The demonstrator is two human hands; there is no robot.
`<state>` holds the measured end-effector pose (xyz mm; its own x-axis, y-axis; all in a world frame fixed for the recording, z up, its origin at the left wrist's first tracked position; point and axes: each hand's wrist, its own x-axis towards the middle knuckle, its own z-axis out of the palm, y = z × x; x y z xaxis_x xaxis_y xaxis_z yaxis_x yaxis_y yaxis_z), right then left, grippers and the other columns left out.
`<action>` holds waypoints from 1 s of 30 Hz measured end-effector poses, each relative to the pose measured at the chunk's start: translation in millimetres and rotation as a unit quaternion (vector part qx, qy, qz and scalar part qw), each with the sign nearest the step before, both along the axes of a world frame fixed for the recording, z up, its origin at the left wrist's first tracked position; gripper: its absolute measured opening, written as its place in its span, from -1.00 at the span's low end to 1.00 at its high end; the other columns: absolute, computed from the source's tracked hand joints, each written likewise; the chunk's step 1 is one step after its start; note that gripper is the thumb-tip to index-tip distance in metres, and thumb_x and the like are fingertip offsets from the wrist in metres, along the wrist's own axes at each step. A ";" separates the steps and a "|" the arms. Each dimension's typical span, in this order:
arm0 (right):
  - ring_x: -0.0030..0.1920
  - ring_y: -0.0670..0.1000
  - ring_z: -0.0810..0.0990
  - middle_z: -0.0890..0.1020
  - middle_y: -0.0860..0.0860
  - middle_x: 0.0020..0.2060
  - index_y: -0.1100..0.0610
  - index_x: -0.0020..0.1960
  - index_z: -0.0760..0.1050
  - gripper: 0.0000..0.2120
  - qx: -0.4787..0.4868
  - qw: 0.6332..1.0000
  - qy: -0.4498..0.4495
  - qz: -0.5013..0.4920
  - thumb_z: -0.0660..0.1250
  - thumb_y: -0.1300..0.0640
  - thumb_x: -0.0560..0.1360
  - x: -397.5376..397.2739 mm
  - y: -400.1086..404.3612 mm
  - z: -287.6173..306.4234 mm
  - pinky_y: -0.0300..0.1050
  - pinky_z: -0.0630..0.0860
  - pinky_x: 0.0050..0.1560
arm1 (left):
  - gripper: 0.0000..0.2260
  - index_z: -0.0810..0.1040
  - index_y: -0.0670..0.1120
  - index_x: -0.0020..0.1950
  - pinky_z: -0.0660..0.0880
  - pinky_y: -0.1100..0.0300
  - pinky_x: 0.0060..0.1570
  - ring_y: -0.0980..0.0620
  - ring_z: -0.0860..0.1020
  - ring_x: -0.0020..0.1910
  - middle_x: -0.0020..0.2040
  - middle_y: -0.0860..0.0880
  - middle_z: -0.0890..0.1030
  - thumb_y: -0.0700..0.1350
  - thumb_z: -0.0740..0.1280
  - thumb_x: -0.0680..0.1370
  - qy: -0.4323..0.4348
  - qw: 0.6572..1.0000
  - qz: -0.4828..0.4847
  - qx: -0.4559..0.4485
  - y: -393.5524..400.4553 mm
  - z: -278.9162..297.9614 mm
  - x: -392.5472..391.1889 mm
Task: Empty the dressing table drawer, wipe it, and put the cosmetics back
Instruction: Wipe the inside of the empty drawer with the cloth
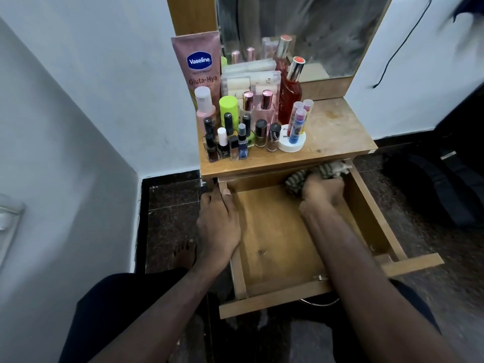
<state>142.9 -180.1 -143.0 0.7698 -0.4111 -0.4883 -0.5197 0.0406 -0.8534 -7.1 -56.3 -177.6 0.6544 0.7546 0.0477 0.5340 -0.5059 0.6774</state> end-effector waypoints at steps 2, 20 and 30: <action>0.20 0.06 0.61 0.62 0.00 0.19 0.02 0.20 0.54 -0.76 0.017 0.997 0.013 0.073 0.41 0.18 0.56 -22.5 29.5 -5.0 -0.05 0.58 0.26 | -0.63 0.53 -0.13 0.38 0.30 0.12 -0.08 -0.01 0.47 -0.06 0.14 -0.13 0.52 0.01 0.04 0.78 0.008 1.000 0.003 0.004 -0.4 1.0 -0.4; 0.31 0.09 0.58 0.57 0.06 0.32 0.07 0.45 0.37 -0.52 0.014 0.998 -0.020 0.063 0.42 0.16 0.58 -3.0 -2.8 5.7 -0.05 0.52 0.33 | -0.60 0.55 -0.17 0.35 0.30 0.12 -0.02 0.05 0.41 -0.02 0.21 -0.19 0.54 0.02 0.04 0.78 -0.002 1.000 -0.008 -0.011 0.2 2.2 -1.7; 0.08 0.23 0.76 0.75 0.22 0.08 0.26 0.27 0.60 -0.59 0.336 0.918 0.106 0.182 0.56 0.28 0.45 -42.9 -40.8 10.1 0.22 0.67 0.16 | -0.64 0.59 -0.05 0.24 0.50 0.01 0.10 0.00 0.54 0.09 0.16 -0.06 0.56 0.21 0.28 0.67 -0.015 0.998 -0.033 -0.050 11.6 -7.9 0.7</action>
